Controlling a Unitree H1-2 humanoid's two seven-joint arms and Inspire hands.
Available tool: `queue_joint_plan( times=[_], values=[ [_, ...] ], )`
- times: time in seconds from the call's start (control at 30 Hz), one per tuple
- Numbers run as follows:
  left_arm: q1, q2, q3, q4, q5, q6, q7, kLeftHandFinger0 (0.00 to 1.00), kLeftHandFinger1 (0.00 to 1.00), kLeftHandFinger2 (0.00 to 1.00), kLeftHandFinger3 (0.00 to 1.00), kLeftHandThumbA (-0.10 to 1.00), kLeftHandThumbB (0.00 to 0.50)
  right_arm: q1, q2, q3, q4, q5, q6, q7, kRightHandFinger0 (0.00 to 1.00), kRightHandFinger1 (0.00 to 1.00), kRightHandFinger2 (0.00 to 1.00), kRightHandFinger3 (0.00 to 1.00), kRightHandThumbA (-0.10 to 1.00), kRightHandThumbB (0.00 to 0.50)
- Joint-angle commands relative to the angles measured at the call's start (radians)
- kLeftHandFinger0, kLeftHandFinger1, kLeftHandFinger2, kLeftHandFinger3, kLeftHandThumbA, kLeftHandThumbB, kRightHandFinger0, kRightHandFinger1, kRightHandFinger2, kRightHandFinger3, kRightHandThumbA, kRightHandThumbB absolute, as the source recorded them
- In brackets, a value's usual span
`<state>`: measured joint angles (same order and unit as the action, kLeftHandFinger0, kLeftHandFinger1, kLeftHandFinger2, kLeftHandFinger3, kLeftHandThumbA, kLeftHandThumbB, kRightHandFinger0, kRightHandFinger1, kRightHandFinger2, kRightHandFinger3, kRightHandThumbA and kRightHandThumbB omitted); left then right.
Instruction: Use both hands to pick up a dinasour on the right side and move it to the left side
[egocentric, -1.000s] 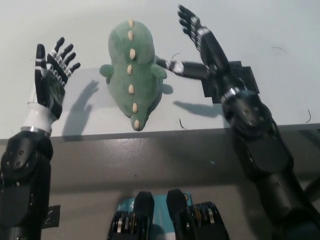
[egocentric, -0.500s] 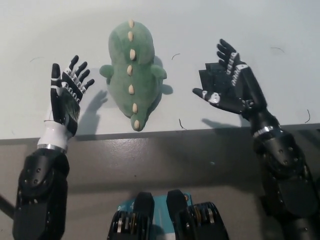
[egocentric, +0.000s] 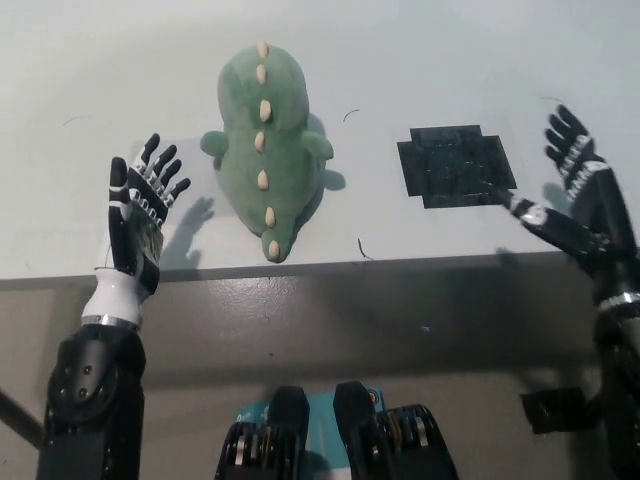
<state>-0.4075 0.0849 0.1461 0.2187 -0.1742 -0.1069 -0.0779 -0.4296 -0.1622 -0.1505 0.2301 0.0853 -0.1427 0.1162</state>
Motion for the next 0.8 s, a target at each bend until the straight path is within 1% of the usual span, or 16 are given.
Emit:
queue_joint_plan(
  times=[0.0, 0.1, 0.13, 0.17, 0.2, 0.23, 0.27, 0.3, 0.37, 0.4, 0.47, 0.5, 0.6, 0.63, 0.73, 0.77],
  values=[
    [0.005, -0.012, -0.005, 0.009, -0.008, -0.098, -0.011, 1.00, 1.00, 1.00, 1.00, 1.00, 0.210, 0.016, -0.056, -0.054, -0.073, 0.034, -0.060, -0.019, 1.00, 1.00, 1.00, 1.00, 1.00, 0.296],
    [0.026, -0.020, -0.009, 0.002, -0.002, -0.112, -0.008, 1.00, 1.00, 1.00, 1.00, 1.00, 0.224, 0.031, -0.076, -0.071, -0.101, 0.044, -0.047, -0.012, 1.00, 1.00, 1.00, 1.00, 1.00, 0.299],
    [0.037, -0.026, -0.010, -0.002, 0.000, -0.118, -0.006, 1.00, 1.00, 1.00, 1.00, 1.00, 0.233, 0.037, -0.089, -0.078, -0.109, 0.050, -0.044, -0.005, 1.00, 1.00, 1.00, 1.00, 1.00, 0.288],
    [0.049, -0.031, -0.010, -0.008, -0.003, -0.123, -0.006, 1.00, 1.00, 1.00, 1.00, 1.00, 0.232, 0.047, -0.099, -0.087, -0.120, 0.063, -0.032, 0.000, 1.00, 1.00, 1.00, 1.00, 1.00, 0.292],
    [0.057, -0.033, -0.012, -0.014, -0.005, -0.124, -0.008, 1.00, 1.00, 1.00, 1.00, 1.00, 0.220, 0.051, -0.104, -0.088, -0.123, 0.063, -0.032, 0.002, 1.00, 1.00, 1.00, 1.00, 1.00, 0.291],
    [0.065, -0.035, -0.014, -0.021, -0.008, -0.124, -0.011, 1.00, 1.00, 1.00, 1.00, 1.00, 0.220, 0.058, -0.111, -0.089, -0.127, 0.064, -0.033, 0.002, 1.00, 1.00, 1.00, 1.00, 1.00, 0.292],
    [0.104, -0.045, -0.023, -0.057, 0.002, -0.121, -0.008, 1.00, 1.00, 1.00, 1.00, 1.00, 0.197, 0.073, -0.125, -0.098, -0.131, 0.088, -0.025, 0.017, 1.00, 1.00, 1.00, 1.00, 1.00, 0.290],
    [0.120, -0.049, -0.027, -0.070, 0.003, -0.120, -0.007, 1.00, 1.00, 1.00, 1.00, 1.00, 0.194, 0.080, -0.124, -0.107, -0.131, 0.114, -0.014, 0.021, 1.00, 1.00, 1.00, 1.00, 1.00, 0.306],
    [0.135, -0.052, -0.031, -0.081, 0.002, -0.118, -0.006, 1.00, 1.00, 1.00, 1.00, 1.00, 0.191, 0.084, -0.127, -0.112, -0.125, 0.122, -0.008, 0.021, 1.00, 1.00, 1.00, 1.00, 1.00, 0.317],
    [0.146, -0.054, -0.032, -0.087, 0.001, -0.120, -0.006, 1.00, 1.00, 1.00, 1.00, 1.00, 0.178, 0.081, -0.128, -0.115, -0.115, 0.121, -0.009, 0.018, 1.00, 1.00, 1.00, 1.00, 1.00, 0.293],
    [0.160, -0.058, -0.035, -0.096, 0.008, -0.116, 0.003, 1.00, 1.00, 1.00, 1.00, 1.00, 0.186, 0.074, -0.132, -0.116, -0.095, 0.115, -0.015, 0.015, 1.00, 1.00, 1.00, 1.00, 1.00, 0.277],
    [0.167, -0.063, -0.039, -0.096, 0.013, -0.116, 0.004, 1.00, 1.00, 1.00, 1.00, 1.00, 0.187, 0.074, -0.136, -0.118, -0.089, 0.117, -0.016, 0.017, 1.00, 1.00, 1.00, 1.00, 1.00, 0.253],
    [0.181, -0.073, -0.050, -0.085, 0.018, -0.130, 0.001, 1.00, 1.00, 1.00, 1.00, 1.00, 0.186, 0.073, -0.142, -0.124, -0.080, 0.121, -0.018, 0.013, 1.00, 1.00, 1.00, 1.00, 1.00, 0.218],
    [0.189, -0.078, -0.056, -0.083, 0.025, -0.134, 0.004, 1.00, 1.00, 1.00, 1.00, 1.00, 0.167, 0.073, -0.146, -0.129, -0.079, 0.132, -0.015, 0.015, 1.00, 1.00, 1.00, 1.00, 1.00, 0.209],
    [0.200, -0.084, -0.061, -0.081, 0.033, -0.134, 0.007, 1.00, 1.00, 1.00, 1.00, 1.00, 0.158, 0.076, -0.153, -0.138, -0.083, 0.149, -0.007, 0.017, 1.00, 1.00, 1.00, 1.00, 1.00, 0.219],
    [0.208, -0.082, -0.062, -0.077, 0.044, -0.133, 0.012, 1.00, 1.00, 1.00, 1.00, 1.00, 0.147, 0.075, -0.161, -0.147, -0.074, 0.154, -0.008, 0.014, 1.00, 1.00, 1.00, 1.00, 1.00, 0.220]
  ],
)
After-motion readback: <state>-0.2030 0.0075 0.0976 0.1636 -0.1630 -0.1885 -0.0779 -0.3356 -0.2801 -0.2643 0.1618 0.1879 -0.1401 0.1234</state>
